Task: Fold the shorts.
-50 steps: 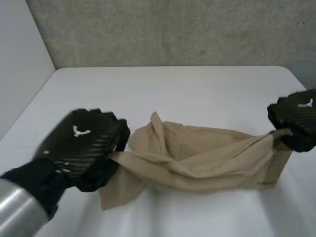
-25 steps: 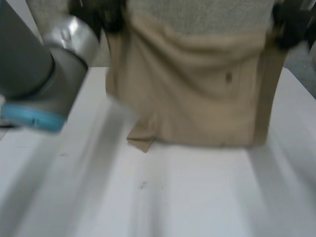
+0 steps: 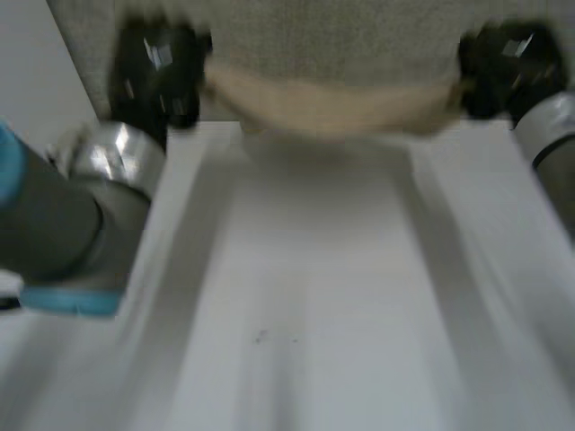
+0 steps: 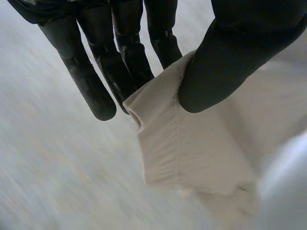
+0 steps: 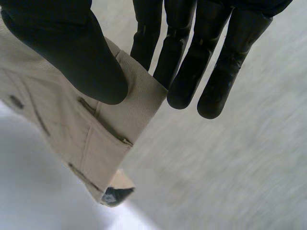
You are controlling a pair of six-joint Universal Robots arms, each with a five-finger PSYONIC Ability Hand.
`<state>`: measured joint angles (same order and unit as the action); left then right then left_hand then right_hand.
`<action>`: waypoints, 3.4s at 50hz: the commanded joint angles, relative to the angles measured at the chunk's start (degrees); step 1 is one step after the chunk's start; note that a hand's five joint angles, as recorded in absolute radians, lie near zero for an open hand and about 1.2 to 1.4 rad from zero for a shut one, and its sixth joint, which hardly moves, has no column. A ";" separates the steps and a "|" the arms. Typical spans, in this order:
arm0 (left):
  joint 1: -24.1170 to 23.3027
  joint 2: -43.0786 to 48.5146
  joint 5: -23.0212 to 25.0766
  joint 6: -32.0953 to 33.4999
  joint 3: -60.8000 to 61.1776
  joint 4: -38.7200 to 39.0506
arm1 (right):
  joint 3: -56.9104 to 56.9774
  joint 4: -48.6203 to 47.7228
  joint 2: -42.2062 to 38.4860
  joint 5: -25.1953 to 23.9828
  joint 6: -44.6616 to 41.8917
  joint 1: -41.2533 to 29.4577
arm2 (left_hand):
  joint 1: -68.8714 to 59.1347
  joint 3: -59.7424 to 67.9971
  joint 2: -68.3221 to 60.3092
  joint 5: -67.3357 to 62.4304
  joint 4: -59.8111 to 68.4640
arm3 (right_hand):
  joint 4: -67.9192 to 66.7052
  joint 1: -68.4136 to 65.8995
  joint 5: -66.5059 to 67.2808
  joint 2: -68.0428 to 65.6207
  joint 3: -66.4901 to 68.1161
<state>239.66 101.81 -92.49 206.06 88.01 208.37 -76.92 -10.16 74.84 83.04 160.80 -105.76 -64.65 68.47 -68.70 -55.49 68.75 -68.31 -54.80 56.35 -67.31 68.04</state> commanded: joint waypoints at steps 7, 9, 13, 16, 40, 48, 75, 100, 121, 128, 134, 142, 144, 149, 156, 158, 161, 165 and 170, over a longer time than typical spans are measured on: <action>-0.69 10.43 -0.59 -2.15 14.29 -2.61 | -7.90 5.67 -11.83 0.89 -10.24 -2.88 | -15.35 11.53 -11.30 -14.51 11.25 | -11.69 -25.20 13.65 -12.69 11.96; -0.78 8.25 -0.59 -2.24 14.73 -5.06 | -9.03 7.07 -10.52 0.89 -10.15 -2.96 | -15.35 11.53 -11.30 -14.51 11.25 | -11.69 -25.20 13.65 -12.69 11.96; -0.78 4.38 -0.50 -2.33 15.17 -10.24 | -11.40 9.71 -7.01 0.89 -10.59 -2.79 | -15.35 11.53 -11.30 -14.51 11.25 | -11.69 -25.20 13.65 -12.69 11.96; -0.78 2.88 -0.59 -2.50 15.61 -13.33 | -12.82 11.03 -5.24 0.80 -10.94 -2.61 | -15.35 11.53 -11.30 -14.51 11.25 | -11.69 -25.20 13.65 -12.69 11.96; -8.60 -10.93 0.12 -7.95 21.67 -43.05 | -25.74 37.32 7.33 -2.00 -31.77 2.84 | -15.35 11.53 -11.30 -14.51 11.25 | -11.69 -25.20 13.65 -12.69 11.96; -5.71 -9.35 0.03 -6.64 17.38 -41.29 | -27.67 34.08 6.81 -6.40 -31.51 3.80 | 50.20 -54.02 54.25 51.04 -54.30 | -11.69 -25.20 13.65 -12.69 11.96; 5.64 28.62 9.43 -5.41 -18.75 -23.10 | -29.61 23.96 4.17 -6.67 -28.00 4.33 | 32.41 -36.24 36.47 33.25 -36.52 | -11.69 -25.20 13.65 -12.69 11.96; 6.52 47.43 19.36 -5.76 -41.07 -20.37 | -30.40 21.50 1.80 -6.58 -28.00 4.60 | 29.03 -32.86 33.09 29.87 -33.14 | -11.69 -25.20 13.65 -12.69 11.96; 5.55 52.36 17.52 -3.21 -47.94 -25.63 | -29.78 21.14 1.01 -6.49 -28.00 5.65 | -15.35 11.53 -11.30 -14.51 11.25 | -11.69 -25.20 13.65 -12.69 11.96; 6.08 41.04 9.71 5.12 -32.78 -29.86 | -29.70 21.14 1.09 -6.23 -28.00 5.65 | -15.35 11.53 -11.30 -14.51 11.25 | -11.69 -25.20 13.65 -12.69 11.96; 5.56 31.45 8.38 7.51 -20.35 -29.42 | -29.87 21.14 1.01 -6.14 -28.00 5.47 | -15.35 11.53 -11.30 -14.51 11.25 | -11.69 -25.20 13.65 -12.69 11.96; 4.50 28.27 8.03 8.22 -12.52 -27.84 | -30.22 21.23 0.65 -6.05 -28.00 5.12 | -15.35 11.53 -11.30 -14.51 11.25 | -11.69 -25.20 13.65 -12.69 11.96; 4.59 29.59 8.03 8.22 -12.78 -26.35 | -30.31 21.32 0.65 -6.05 -28.00 5.03 | -15.35 11.53 -11.30 -14.51 11.25 | -11.69 -25.20 13.65 -12.69 11.96; 4.85 31.09 7.67 8.13 -14.01 -25.29 | -30.49 21.32 0.65 -6.05 -28.00 5.12 | -8.52 4.70 -4.47 -7.68 4.42 | -11.69 -25.20 13.65 -12.69 11.96; 4.50 28.28 7.76 8.39 -15.76 -24.94 | -30.66 21.14 0.65 -6.23 -28.00 5.56 | 32.06 -35.88 36.11 32.90 -36.16 | -11.69 -25.20 13.65 -12.69 11.96; 4.76 26.79 8.20 8.13 -17.17 -24.85 | -30.58 21.14 0.74 -6.23 -28.00 5.56 | 32.40 -36.22 36.45 33.24 -36.50 | -11.69 -25.20 13.65 -12.69 11.96; 5.38 25.37 8.38 7.60 -20.24 -24.33 | -30.49 21.14 0.74 -6.23 -28.00 5.56 | 32.73 -36.56 36.79 33.57 -36.84 | -11.69 -25.20 13.65 -12.69 11.96; 5.29 27.04 8.64 7.78 -23.76 -23.36 | -30.49 21.06 0.74 -6.32 -27.91 5.56 | 32.73 -36.56 36.79 33.57 -36.84 | -11.69 -25.20 13.65 -12.69 11.96; 5.46 33.27 9.34 7.78 -28.15 -23.36 | -30.49 21.06 0.74 -6.49 -27.12 5.56 | 32.73 -36.56 36.79 33.57 -36.84 | -11.69 -25.20 13.65 -12.69 11.96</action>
<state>245.00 129.30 -83.86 213.79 64.62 184.74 -107.45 10.91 75.58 76.71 132.99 -100.19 -30.25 30.23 -29.58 -19.14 29.63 -68.32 -54.80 56.83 -67.31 68.04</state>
